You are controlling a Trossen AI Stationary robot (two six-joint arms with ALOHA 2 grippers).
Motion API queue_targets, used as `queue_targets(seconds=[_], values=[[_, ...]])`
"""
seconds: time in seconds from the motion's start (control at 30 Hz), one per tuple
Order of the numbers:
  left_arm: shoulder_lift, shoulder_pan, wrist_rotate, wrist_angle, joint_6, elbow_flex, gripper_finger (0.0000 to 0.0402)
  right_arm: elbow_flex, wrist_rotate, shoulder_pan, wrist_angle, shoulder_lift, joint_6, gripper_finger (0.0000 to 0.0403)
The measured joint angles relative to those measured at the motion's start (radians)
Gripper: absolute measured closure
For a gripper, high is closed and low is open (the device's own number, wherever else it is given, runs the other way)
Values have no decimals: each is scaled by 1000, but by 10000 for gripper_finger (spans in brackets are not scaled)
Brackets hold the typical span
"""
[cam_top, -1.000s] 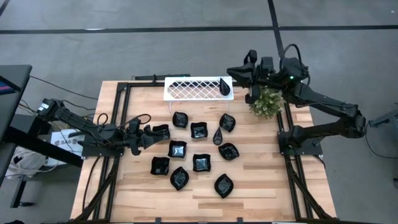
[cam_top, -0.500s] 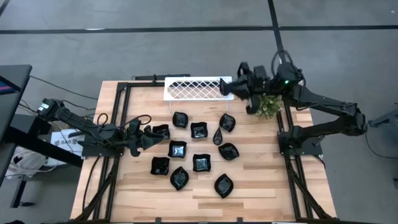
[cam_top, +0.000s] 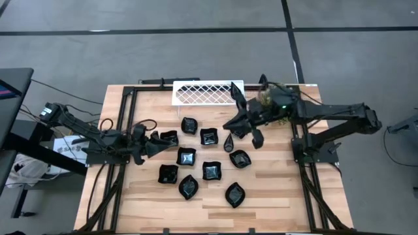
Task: Pick & Place Mini shaped plates
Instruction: Stack the drop-shaped plate on top of the drop-shaped plate on the shelf
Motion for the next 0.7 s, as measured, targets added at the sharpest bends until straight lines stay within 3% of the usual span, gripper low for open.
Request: queue_targets(seconds=[0.27, 0.4, 0.7], values=[[-3, -97, 94, 222, 173, 0, 271, 1, 5, -113, 61, -83, -26, 394], [-3, -136, 146, 229, 197, 0, 271, 1, 19, -160, 79, -88, -25, 394], [-7, -165, 148, 211, 193, -16, 271, 1, 40, -217, 111, -25, 29, 393]])
